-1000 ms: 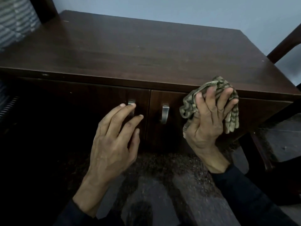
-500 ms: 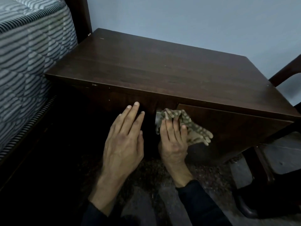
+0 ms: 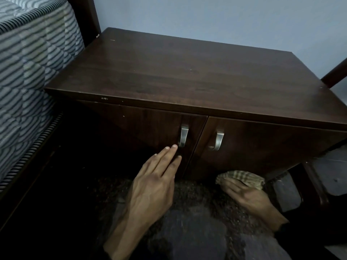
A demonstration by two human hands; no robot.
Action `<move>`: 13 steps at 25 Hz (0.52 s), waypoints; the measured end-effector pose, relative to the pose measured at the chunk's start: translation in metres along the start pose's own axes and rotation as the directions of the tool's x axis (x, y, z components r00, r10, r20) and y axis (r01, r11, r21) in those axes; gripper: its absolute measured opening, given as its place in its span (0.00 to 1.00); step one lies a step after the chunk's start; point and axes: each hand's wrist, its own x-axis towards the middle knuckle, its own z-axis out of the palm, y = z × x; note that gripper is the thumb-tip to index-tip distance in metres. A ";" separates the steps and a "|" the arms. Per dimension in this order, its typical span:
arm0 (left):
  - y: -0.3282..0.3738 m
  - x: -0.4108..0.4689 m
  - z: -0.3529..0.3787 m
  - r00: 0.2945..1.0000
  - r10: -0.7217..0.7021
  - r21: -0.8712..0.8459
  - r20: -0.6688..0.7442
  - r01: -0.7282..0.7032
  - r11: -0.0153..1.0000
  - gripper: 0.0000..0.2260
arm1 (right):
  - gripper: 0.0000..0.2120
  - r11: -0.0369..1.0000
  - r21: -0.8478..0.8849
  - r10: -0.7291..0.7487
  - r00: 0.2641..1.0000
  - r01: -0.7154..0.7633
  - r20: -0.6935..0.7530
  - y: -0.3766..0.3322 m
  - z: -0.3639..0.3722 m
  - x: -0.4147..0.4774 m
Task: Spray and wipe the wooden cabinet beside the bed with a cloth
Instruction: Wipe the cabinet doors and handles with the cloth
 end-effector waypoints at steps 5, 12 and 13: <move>0.017 -0.005 -0.029 0.987 0.049 0.000 0.156 -0.050 0.999 0.18 | 0.19 0.952 0.029 0.307 0.945 -0.306 -0.109 -0.014 -0.087 -0.005; 0.060 0.001 -0.125 0.989 0.012 0.018 0.147 -0.014 1.000 0.30 | 0.15 0.617 0.503 0.787 0.465 -0.606 -0.406 -0.105 -0.230 0.034; 0.065 0.001 -0.136 0.990 0.008 0.006 0.140 -0.009 1.000 0.31 | 0.15 0.594 0.557 0.805 0.437 -0.581 -0.402 -0.112 -0.246 0.039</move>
